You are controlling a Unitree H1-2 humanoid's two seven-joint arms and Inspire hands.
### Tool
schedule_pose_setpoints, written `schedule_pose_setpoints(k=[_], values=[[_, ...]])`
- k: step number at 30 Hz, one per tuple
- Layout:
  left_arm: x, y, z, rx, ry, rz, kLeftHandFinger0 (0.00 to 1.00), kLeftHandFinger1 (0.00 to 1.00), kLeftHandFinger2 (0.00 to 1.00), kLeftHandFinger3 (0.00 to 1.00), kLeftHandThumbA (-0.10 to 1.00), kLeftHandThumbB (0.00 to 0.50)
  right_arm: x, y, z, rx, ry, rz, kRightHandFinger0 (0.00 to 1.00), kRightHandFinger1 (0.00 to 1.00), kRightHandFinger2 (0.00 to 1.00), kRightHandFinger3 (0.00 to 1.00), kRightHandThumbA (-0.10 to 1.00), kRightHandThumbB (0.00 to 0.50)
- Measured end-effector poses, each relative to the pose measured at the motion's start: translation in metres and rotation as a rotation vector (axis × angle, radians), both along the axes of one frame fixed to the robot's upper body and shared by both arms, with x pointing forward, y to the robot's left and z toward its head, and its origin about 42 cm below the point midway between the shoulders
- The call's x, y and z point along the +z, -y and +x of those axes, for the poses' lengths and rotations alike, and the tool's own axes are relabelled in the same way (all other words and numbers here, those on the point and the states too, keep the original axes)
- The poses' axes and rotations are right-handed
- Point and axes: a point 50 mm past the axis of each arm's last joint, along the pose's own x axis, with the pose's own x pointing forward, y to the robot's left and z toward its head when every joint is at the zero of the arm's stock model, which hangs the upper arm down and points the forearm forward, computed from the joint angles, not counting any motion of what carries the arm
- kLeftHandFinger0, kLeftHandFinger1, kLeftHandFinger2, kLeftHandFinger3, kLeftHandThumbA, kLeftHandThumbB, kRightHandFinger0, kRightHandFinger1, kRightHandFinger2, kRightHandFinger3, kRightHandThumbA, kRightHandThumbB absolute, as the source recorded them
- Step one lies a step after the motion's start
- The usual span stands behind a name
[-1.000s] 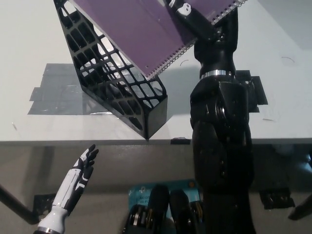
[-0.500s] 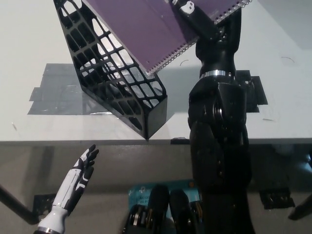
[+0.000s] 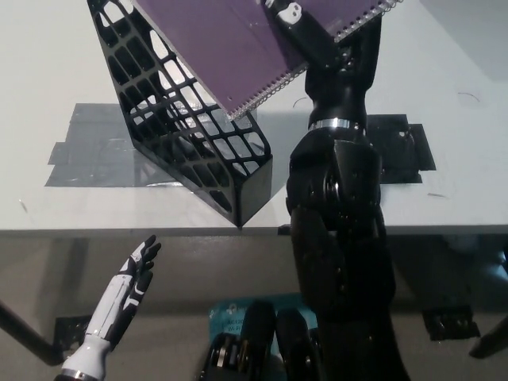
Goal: A person hands a notebook to the robot and the robot grabs it with its right hand and places it in the magazine stand kept in the centre of the desk infront of it.
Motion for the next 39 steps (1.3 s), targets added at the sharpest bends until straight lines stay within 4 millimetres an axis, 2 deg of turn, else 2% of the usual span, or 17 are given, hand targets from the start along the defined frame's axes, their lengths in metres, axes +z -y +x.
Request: schedule_pose_setpoints(k=[4, 13, 20, 22, 25, 29, 30, 32, 33, 34, 35, 36, 37, 38, 39], values=[[0.003, 0.001, 0.003, -0.003, 0.009, 0.001, 1.00, 1.00, 1.00, 1.00, 1.00, 0.500, -0.002, -0.004, -0.001, 0.007, -0.001, -0.007, 0.00, 0.00, 0.00, 0.00, 0.80, 0.006], [0.005, 0.000, 0.005, -0.005, 0.015, 0.006, 1.00, 1.00, 1.00, 1.00, 1.00, 0.500, -0.019, -0.016, -0.001, 0.017, -0.026, -0.040, 0.00, 0.00, 0.00, 0.00, 0.88, 0.000], [0.005, 0.000, 0.006, -0.005, 0.017, 0.006, 1.00, 1.00, 1.00, 1.00, 1.00, 0.500, -0.030, -0.020, 0.002, 0.001, -0.052, -0.074, 0.00, 0.00, 0.00, 0.00, 0.86, 0.000], [0.006, 0.000, 0.006, -0.006, 0.018, 0.006, 1.00, 1.00, 1.00, 1.00, 1.00, 0.500, -0.034, -0.021, 0.003, -0.007, -0.052, -0.081, 0.00, 0.00, 0.00, 0.05, 0.86, 0.000], [0.006, 0.000, 0.007, -0.006, 0.019, 0.007, 1.00, 1.00, 1.00, 1.00, 1.00, 0.500, -0.041, -0.021, 0.003, -0.016, -0.057, -0.081, 0.00, 0.00, 0.03, 0.21, 0.85, 0.000], [0.006, 0.000, 0.007, -0.006, 0.020, 0.007, 1.00, 1.00, 1.00, 1.00, 1.00, 0.500, -0.051, -0.020, 0.004, -0.036, -0.075, -0.088, 0.00, 0.00, 0.04, 0.26, 0.87, 0.000], [0.007, 0.000, 0.007, -0.006, 0.020, 0.007, 1.00, 1.00, 1.00, 1.00, 1.00, 0.500, -0.052, -0.020, 0.004, -0.040, -0.077, -0.090, 0.00, 0.00, 0.05, 0.27, 0.87, 0.000], [0.007, 0.000, 0.007, -0.006, 0.020, 0.008, 1.00, 1.00, 1.00, 1.00, 1.00, 0.500, -0.052, -0.019, 0.005, -0.050, -0.075, -0.092, 0.00, 0.00, 0.01, 0.20, 0.89, 0.000], [0.007, 0.000, 0.007, -0.006, 0.020, 0.008, 1.00, 1.00, 1.00, 1.00, 1.00, 0.500, -0.052, -0.019, 0.005, -0.050, -0.075, -0.092, 0.00, 0.00, 0.00, 0.13, 0.77, 0.000], [0.007, 0.001, 0.007, -0.006, 0.020, 0.009, 1.00, 1.00, 1.00, 1.00, 1.00, 0.500, -0.052, -0.019, 0.005, -0.056, -0.072, -0.097, 0.03, 0.04, 0.08, 0.22, 0.76, 0.046], [0.007, 0.001, 0.007, -0.006, 0.020, 0.010, 1.00, 1.00, 1.00, 1.00, 1.00, 0.500, -0.052, -0.019, 0.005, -0.063, -0.068, -0.109, 0.19, 0.23, 0.33, 0.44, 0.78, 0.129], [0.007, 0.001, 0.007, -0.006, 0.019, 0.010, 1.00, 1.00, 1.00, 1.00, 1.00, 0.500, -0.052, -0.019, 0.005, -0.069, -0.064, -0.123, 0.33, 0.38, 0.54, 0.61, 0.80, 0.176], [0.007, 0.001, 0.007, -0.006, 0.018, 0.010, 1.00, 1.00, 1.00, 1.00, 1.00, 0.500, -0.052, -0.019, 0.005, -0.073, -0.052, -0.154, 0.54, 0.60, 0.78, 0.85, 0.78, 0.197], [0.007, 0.001, 0.007, -0.005, 0.018, 0.011, 1.00, 1.00, 1.00, 1.00, 1.00, 0.500, -0.052, -0.019, 0.005, -0.073, -0.047, -0.169, 0.75, 0.78, 1.00, 1.00, 0.76, 0.222], [0.007, 0.001, 0.007, -0.005, 0.017, 0.011, 1.00, 1.00, 1.00, 1.00, 1.00, 0.500, -0.052, -0.019, 0.005, -0.069, -0.034, -0.205, 0.80, 0.82, 1.00, 1.00, 0.76, 0.232]])
